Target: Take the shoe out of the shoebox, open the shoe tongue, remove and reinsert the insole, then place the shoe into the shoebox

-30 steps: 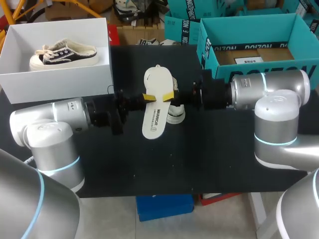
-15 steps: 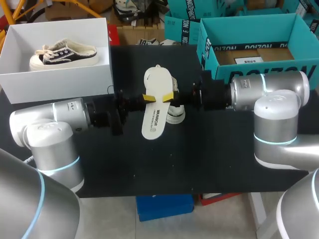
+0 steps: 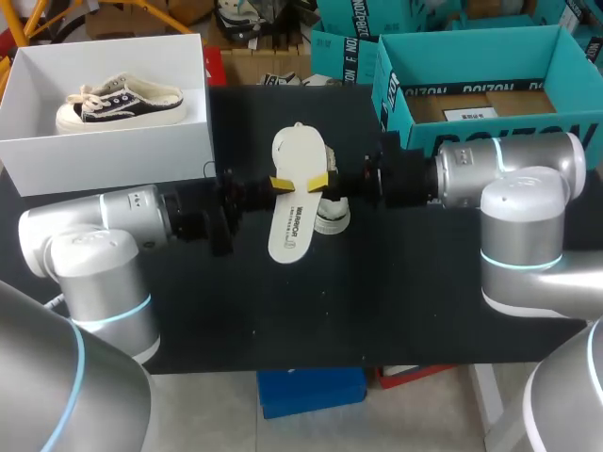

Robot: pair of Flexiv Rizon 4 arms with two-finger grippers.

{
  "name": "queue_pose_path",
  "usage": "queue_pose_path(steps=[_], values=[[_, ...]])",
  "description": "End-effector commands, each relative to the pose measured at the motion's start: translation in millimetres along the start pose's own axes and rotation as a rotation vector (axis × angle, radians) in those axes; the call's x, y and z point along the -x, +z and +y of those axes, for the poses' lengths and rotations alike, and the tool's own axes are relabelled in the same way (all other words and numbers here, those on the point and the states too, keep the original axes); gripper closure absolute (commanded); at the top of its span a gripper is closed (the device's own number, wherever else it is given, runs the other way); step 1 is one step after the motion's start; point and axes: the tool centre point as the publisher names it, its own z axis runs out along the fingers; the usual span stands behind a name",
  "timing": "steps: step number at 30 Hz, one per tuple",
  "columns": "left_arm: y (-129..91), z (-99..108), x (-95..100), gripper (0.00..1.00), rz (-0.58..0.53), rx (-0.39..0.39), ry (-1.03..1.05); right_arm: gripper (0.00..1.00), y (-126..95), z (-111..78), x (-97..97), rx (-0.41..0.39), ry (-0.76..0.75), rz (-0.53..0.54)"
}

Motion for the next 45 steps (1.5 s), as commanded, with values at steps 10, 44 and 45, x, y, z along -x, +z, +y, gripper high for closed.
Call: queue_pose_path(steps=[10, 44, 45], values=[[-12, 6, 4.8, 0.0, 0.022, 0.058, -0.033, 1.0, 2, 1.0, -0.8, 0.0, 0.0, -0.004], [-73, 9, 4.1, 0.0, 0.108, 0.252, -0.152, 1.0, 3, -1.4, 0.2, -0.008, 0.0, -0.012], [-75, 9, 3.0, 0.0, 0.094, 0.242, -0.16, 1.0, 3, -1.4, 0.2, -0.008, 0.0, -0.012]])
